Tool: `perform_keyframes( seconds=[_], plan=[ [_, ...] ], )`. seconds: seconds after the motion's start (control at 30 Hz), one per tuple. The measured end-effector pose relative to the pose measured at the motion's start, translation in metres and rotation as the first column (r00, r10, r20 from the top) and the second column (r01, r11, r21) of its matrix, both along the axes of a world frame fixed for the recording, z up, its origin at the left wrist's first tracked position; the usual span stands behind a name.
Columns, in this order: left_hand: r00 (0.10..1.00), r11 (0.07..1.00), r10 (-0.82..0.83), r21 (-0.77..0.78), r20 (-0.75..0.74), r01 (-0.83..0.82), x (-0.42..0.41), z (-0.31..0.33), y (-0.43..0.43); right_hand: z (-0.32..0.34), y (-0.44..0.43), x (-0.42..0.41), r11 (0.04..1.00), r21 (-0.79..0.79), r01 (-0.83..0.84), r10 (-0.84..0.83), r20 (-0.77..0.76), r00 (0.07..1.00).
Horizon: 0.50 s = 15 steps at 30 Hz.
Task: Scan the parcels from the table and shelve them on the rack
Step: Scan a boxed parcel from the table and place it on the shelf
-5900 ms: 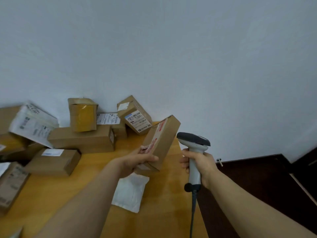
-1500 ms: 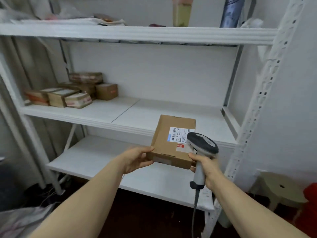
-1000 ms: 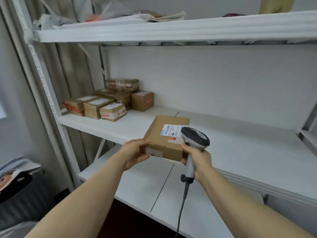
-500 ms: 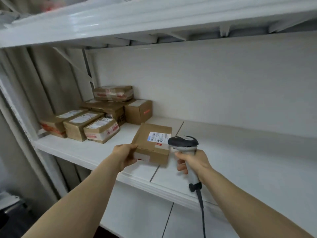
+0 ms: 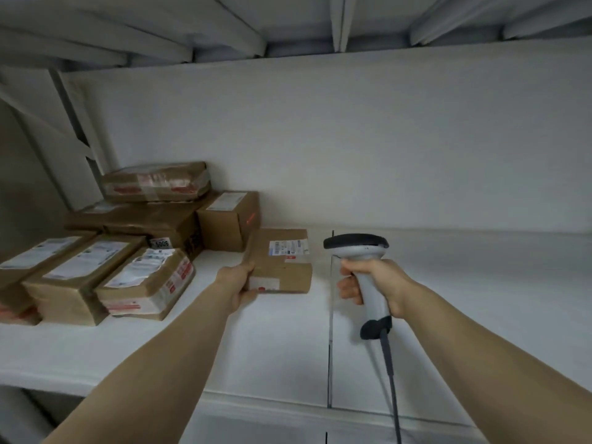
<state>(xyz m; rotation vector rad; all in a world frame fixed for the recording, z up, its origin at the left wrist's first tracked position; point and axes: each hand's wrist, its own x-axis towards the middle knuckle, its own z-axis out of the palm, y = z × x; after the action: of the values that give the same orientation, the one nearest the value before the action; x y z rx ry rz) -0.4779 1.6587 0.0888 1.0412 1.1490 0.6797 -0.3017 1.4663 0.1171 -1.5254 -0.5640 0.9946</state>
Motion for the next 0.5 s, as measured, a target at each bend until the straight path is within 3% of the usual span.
perform_keyframes(
  seconds=[0.07,0.1,0.13,0.17,0.2,0.23,0.27,0.3,0.33,0.37,0.43,0.5],
  plan=[
    [0.998,0.999,-0.016,0.032,-0.065,0.018,0.006,-0.004,0.011,0.003,0.014,-0.006,0.998,0.037,0.049,-0.048,-0.029,0.998],
    [0.975,0.993,-0.039,0.102,-0.219,0.063,0.008,-0.007,0.014,0.004,0.019,-0.009,0.996,0.050,0.072,-0.070,-0.042,0.997],
    [0.887,0.968,-0.046,0.197,-0.459,0.152,0.009,-0.010,0.016,0.004,0.024,-0.011,0.994,0.060,0.093,-0.090,-0.054,0.994],
    [0.717,0.916,0.021,0.300,-0.697,0.265,0.009,-0.013,0.018,0.003,0.028,-0.014,0.992,0.066,0.109,-0.105,-0.062,0.993],
    [0.594,0.827,0.139,0.423,-0.792,0.371,0.008,-0.015,0.020,0.002,0.031,-0.016,0.991,0.067,0.116,-0.112,-0.067,0.992],
    [0.576,0.705,0.232,0.543,-0.784,0.456,0.007,-0.016,0.021,0.001,0.034,-0.018,0.991,0.064,0.119,-0.114,-0.066,0.991],
    [0.613,0.537,0.263,0.641,-0.745,0.549,0.006,-0.016,0.022,0.001,0.037,-0.019,0.991,0.061,0.122,-0.118,-0.063,0.991],
    [0.621,0.347,0.234,0.661,-0.748,0.666,0.005,-0.015,0.021,0.002,0.039,-0.019,0.990,0.059,0.127,-0.123,-0.061,0.990],
    [0.574,0.174,0.203,0.606,-0.793,0.776,0.004,-0.015,0.021,0.002,0.042,-0.019,0.989,0.059,0.133,-0.130,-0.061,0.990],
    [0.509,0.064,0.181,0.527,-0.841,0.848,0.006,-0.014,0.021,0.003,0.044,-0.019,0.988,0.061,0.141,-0.137,-0.061,0.989],
    [0.400,0.024,0.171,0.410,-0.900,0.912,0.011,-0.011,0.021,0.002,0.046,-0.018,0.986,0.064,0.151,-0.148,-0.061,0.987],
    [0.332,0.052,0.186,0.346,-0.925,0.937,0.022,-0.009,0.023,0.001,0.048,-0.017,0.985,0.064,0.158,-0.154,-0.064,0.986]
  ],
)
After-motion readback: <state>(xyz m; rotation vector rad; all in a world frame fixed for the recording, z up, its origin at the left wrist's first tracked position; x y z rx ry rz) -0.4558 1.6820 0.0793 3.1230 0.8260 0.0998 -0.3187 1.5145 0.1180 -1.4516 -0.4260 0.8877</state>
